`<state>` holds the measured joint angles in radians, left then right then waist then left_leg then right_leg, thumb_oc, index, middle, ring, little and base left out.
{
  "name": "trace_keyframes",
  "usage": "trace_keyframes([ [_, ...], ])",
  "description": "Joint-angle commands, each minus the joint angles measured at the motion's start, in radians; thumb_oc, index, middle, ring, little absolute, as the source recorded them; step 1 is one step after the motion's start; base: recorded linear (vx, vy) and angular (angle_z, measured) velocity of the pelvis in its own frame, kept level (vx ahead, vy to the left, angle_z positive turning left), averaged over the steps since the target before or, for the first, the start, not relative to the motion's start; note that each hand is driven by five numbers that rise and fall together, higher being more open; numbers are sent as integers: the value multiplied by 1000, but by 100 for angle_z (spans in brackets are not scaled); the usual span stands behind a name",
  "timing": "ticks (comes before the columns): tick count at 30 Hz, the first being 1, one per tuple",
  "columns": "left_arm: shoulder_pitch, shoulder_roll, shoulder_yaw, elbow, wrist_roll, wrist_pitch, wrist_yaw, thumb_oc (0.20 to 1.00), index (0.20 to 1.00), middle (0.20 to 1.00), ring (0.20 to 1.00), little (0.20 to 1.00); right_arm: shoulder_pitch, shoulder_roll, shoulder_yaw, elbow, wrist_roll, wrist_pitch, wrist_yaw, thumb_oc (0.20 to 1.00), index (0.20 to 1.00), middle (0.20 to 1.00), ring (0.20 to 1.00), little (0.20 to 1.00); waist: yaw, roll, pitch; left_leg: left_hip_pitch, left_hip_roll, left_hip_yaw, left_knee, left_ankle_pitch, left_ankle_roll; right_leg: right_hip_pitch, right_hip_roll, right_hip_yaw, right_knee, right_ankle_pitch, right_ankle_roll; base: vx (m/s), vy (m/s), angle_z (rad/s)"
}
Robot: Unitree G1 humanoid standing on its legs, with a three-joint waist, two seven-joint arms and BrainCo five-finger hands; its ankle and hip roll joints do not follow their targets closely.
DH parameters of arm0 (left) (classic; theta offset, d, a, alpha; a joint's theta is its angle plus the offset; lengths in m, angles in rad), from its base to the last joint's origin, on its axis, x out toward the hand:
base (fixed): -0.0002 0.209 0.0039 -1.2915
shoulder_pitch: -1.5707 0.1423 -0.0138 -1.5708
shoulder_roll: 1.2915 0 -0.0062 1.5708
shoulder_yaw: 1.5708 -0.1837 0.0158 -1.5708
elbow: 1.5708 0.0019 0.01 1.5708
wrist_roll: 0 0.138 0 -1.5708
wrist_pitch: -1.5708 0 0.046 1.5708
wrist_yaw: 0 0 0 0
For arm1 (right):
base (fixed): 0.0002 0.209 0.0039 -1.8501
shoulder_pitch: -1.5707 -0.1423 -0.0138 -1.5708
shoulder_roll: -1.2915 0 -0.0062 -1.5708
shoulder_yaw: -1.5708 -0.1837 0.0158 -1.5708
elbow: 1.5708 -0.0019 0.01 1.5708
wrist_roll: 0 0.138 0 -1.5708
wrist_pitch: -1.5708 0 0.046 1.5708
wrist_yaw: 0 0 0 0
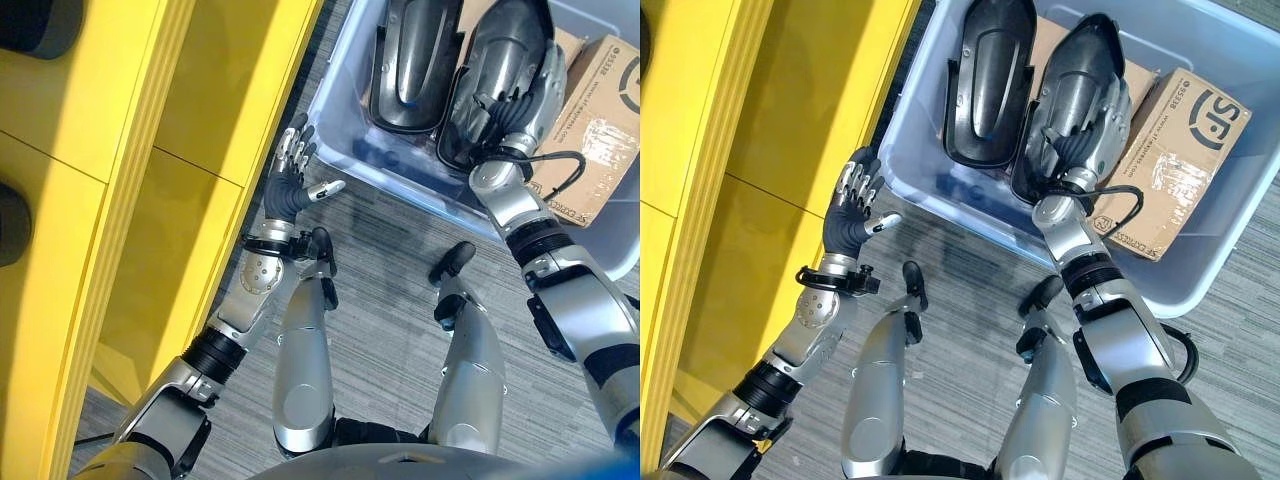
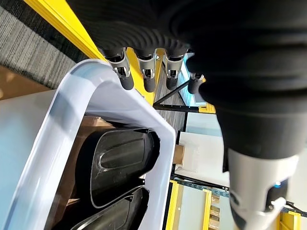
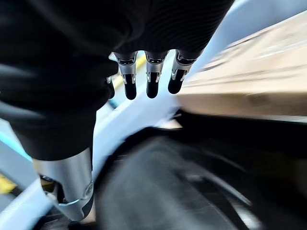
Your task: Move parts from the plastic box to the shelf.
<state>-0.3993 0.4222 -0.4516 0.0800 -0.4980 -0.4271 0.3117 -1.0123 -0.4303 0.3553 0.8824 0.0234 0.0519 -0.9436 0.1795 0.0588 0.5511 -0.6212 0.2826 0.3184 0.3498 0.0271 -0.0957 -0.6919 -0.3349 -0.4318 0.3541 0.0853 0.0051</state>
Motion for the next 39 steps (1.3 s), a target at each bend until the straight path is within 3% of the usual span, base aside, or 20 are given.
trace_keyframes([
  [1, -2, -4, -22, -109, 40, -62, -5, 1000, 1000, 1000, 1000, 1000, -9, -22, -24, -40, 85, -29, -22, 1000, 1000, 1000, 1000, 1000, 18, 66, -31, -57, -12, -27, -51, 7, -43, -7, -51, -8, 183, -163, 139, 0, 0, 0],
  [6, -10, -11, -30, -112, 65, -68, -21, 1000, 1000, 1000, 1000, 1000, 21, -3, -36, -14, 190, -92, -58, 1000, 1000, 1000, 1000, 1000, 8, 68, -31, -64, -4, -17, -50, 10, -47, -18, -48, -2, 176, -156, 138, 0, 0, 0],
  [13, -27, -25, -33, -110, 69, -45, -9, 1000, 1000, 1000, 1000, 1000, 40, 33, -63, 26, 292, -128, 29, 1000, 1000, 1000, 1000, 1000, 3, 70, -31, -70, -4, -15, -47, 11, -49, -28, -46, 6, 179, -156, 135, 0, 0, 0],
  [14, -36, -24, -33, -109, 28, -42, -56, 1000, 1000, 1000, 1000, 1000, 41, 35, -68, 41, 280, -136, 18, 1000, 1000, 1000, 1000, 1000, 2, 69, -31, -74, -5, -21, -41, 9, -49, -31, -45, 9, 183, -156, 136, 0, 0, 0],
  [17, -35, -35, -36, -93, 28, -37, -7, 1000, 1000, 1000, 1000, 1000, 27, 18, -34, 47, 157, -109, -7, 1000, 1000, 1000, 1000, 1000, -1, 71, -31, -86, -3, -21, -32, 9, -49, -44, -46, 18, 189, -154, 136, 14, -8, -3],
  [18, -29, -30, -43, -94, 33, -47, -17, 1000, 1000, 1000, 1000, 1000, 3, -10, -26, 7, -35, -164, -105, 1000, 1000, 1000, 1000, 1000, 1, 79, -31, -85, -9, -22, -34, 9, -48, -45, -47, 16, 186, -148, 138, 0, 0, 0],
  [19, -26, -29, -47, -100, 36, -47, -5, 1000, 1000, 1000, 1000, 1000, 4, -17, -28, -52, -132, -174, -108, 1000, 1000, 1000, 1000, 1000, -2, 79, -31, -83, -11, -23, -36, 9, -47, -45, -48, 17, 185, -147, 141, 0, 0, 0],
  [25, -23, -28, -52, -105, 49, -47, 9, 1000, 1000, 1000, 1000, 1000, 7, -42, 22, -185, -282, -165, -71, 1000, 1000, 1000, 1000, 1000, -6, 74, -31, -82, -9, -23, -22, 3, -45, -44, -53, 19, 195, -152, 143, 0, 0, 0],
  [29, -27, -22, -49, -102, 40, -43, 8, 1000, 1000, 1000, 1000, 1000, 16, -42, 29, -169, -220, -133, -42, 1000, 1000, 1000, 1000, 1000, -8, 73, -31, -87, -9, -25, -15, -1, -45, -49, -52, 20, 200, -154, 141, 0, 0, 0],
  [32, -28, -24, -47, -85, 11, -44, -22, 1000, 1000, 1000, 1000, 1000, 24, -26, 21, -119, -40, -88, -37, 1000, 1000, 1000, 1000, 1000, -6, 72, -31, -92, -9, -23, -15, -2, -46, -53, -50, 18, 197, -154, 139, 5, -31, 2],
  [34, -28, -27, -48, -81, 27, -44, -29, 1000, 1000, 1000, 1000, 1000, 30, -15, 6, -68, 15, -119, -17, 1000, 1000, 1000, 1000, 1000, -5, 73, -31, -104, -10, -27, -15, -2, -47, -62, -47, 19, 194, -151, 137, 0, 0, 0],
  [39, -33, -36, -48, -73, 32, -41, -30, 1000, 1000, 1000, 1000, 1000, 14, 0, -8, -6, 56, -123, -19, 1000, 1000, 1000, 1000, 1000, -1, 78, -31, -127, -9, -25, -18, 3, -51, -84, -49, 12, 188, -141, 136, 0, 0, 0],
])
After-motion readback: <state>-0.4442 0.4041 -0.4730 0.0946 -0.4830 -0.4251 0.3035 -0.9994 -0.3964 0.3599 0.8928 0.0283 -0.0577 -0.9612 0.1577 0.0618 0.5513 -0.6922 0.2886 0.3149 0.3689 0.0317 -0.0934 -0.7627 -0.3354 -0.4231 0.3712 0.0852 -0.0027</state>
